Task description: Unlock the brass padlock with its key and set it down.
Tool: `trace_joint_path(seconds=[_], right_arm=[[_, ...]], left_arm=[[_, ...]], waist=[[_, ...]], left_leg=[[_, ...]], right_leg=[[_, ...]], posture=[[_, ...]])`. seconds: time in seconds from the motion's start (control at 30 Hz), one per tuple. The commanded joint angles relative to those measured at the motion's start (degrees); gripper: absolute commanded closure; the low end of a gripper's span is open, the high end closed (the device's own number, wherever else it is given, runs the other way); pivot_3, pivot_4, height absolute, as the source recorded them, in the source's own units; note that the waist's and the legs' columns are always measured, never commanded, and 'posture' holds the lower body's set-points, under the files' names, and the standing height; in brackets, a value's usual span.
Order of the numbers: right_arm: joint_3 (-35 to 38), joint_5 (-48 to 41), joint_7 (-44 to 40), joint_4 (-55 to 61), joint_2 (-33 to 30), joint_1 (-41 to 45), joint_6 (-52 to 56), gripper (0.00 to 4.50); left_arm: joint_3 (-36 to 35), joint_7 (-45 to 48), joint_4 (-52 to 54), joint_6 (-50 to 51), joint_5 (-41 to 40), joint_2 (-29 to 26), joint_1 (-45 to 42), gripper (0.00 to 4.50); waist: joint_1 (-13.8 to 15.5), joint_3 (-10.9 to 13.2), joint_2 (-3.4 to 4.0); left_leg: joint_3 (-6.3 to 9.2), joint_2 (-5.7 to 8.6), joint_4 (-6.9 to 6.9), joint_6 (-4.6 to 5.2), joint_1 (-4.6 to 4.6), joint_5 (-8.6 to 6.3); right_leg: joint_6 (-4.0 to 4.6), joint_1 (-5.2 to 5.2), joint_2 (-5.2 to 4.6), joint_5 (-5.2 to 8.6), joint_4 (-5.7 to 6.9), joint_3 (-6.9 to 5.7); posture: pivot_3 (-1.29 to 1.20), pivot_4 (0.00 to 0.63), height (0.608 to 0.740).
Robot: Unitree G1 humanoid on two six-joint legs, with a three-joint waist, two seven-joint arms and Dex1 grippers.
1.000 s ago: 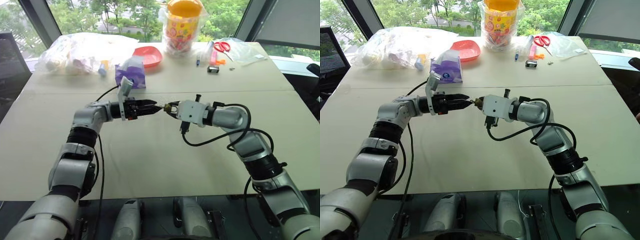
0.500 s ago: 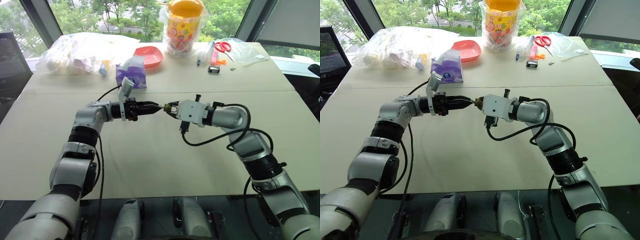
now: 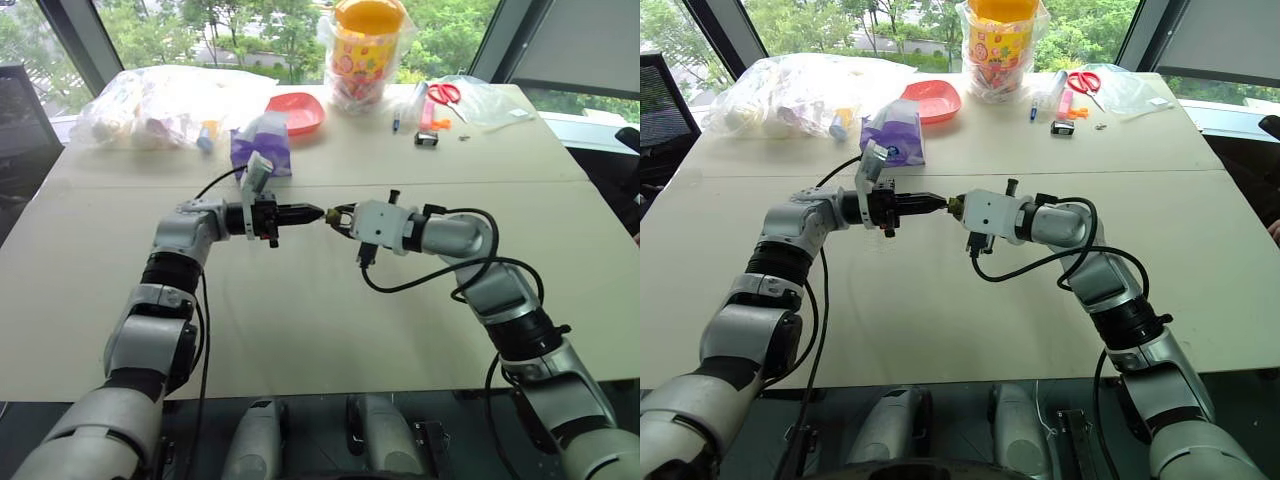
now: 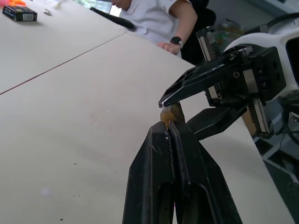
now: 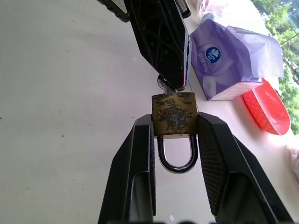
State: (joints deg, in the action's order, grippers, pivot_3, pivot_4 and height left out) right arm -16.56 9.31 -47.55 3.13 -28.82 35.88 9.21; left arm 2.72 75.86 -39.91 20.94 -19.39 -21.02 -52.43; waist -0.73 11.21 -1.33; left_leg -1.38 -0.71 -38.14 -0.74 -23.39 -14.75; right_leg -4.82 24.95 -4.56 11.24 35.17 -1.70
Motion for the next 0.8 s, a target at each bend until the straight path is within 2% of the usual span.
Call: trace_joint_path(seconds=[0.03, 0.27, 0.43, 0.57, 0.7, 0.8], right_arm=[[3.0, -5.3, -0.5, 4.8, 1.9, 0.6, 3.5, 3.81], [5.2, -10.2, -0.9, 6.2, 3.1, 0.4, 10.8, 3.81], [5.9, -12.4, -0.8, 6.8, 3.3, 0.5, 13.2, 3.81], [5.9, -13.1, -0.6, 6.9, 3.3, 0.7, 13.7, 3.81], [3.7, -8.0, 1.4, 5.8, 1.7, 1.4, 6.9, 3.81], [1.5, -2.6, 3.7, 4.4, 0.1, 2.1, -0.2, 3.81]], left_arm=[[1.7, -3.2, 3.3, -9.9, 4.6, 0.2, 2.2, 4.46], [3.6, -5.9, 9.5, -22.8, 9.1, -0.2, 6.6, 4.46], [7.3, -6.7, 10.1, -36.9, 15.4, -2.8, 9.6, 4.46], [8.7, -7.0, 8.9, -41.9, 16.8, -3.7, 10.7, 4.46], [2.5, -9.7, 9.0, -13.0, 5.6, -0.7, 7.3, 4.46], [0.1, -7.6, 10.5, 0.7, -0.6, -1.6, 5.3, 4.46]], waist=[[0.1, 0.0, 0.0], [0.2, 0.0, 0.0], [0.2, 0.0, 0.0], [0.1, 0.0, 0.0], [0.4, 0.0, 0.0], [0.1, 0.0, 0.0]], left_leg=[[0.01, 0.0, 0.0, 0.0, 0.0, 0.0], [0.0, -0.01, -0.01, 0.0, -0.01, 0.0], [0.0, -0.01, -0.01, 0.0, 0.0, 0.0], [-0.02, -0.02, -0.01, 0.0, 0.01, 0.0], [0.0, -0.01, -0.07, 0.0, -0.01, 0.0], [0.01, 0.02, -0.1, 0.01, -0.05, 0.0]], right_leg=[[0.0, 0.0, 0.0, 0.0, 0.0, 0.0], [0.01, 0.0, -0.03, -0.01, 0.0, 0.0], [0.01, 0.0, -0.03, -0.01, 0.01, 0.0], [0.01, 0.0, -0.03, -0.01, 0.02, 0.0], [0.0, -0.04, -0.03, -0.01, 0.02, -0.02], [-0.04, -0.03, -0.03, 0.0, -0.01, -0.01]], posture=[[0.0, 0.15, 0.74], [0.0, 0.15, 0.74], [0.0, 0.15, 0.74], [0.0, 0.15, 0.74], [0.0, 0.15, 0.74], [0.0, 0.15, 0.74]])
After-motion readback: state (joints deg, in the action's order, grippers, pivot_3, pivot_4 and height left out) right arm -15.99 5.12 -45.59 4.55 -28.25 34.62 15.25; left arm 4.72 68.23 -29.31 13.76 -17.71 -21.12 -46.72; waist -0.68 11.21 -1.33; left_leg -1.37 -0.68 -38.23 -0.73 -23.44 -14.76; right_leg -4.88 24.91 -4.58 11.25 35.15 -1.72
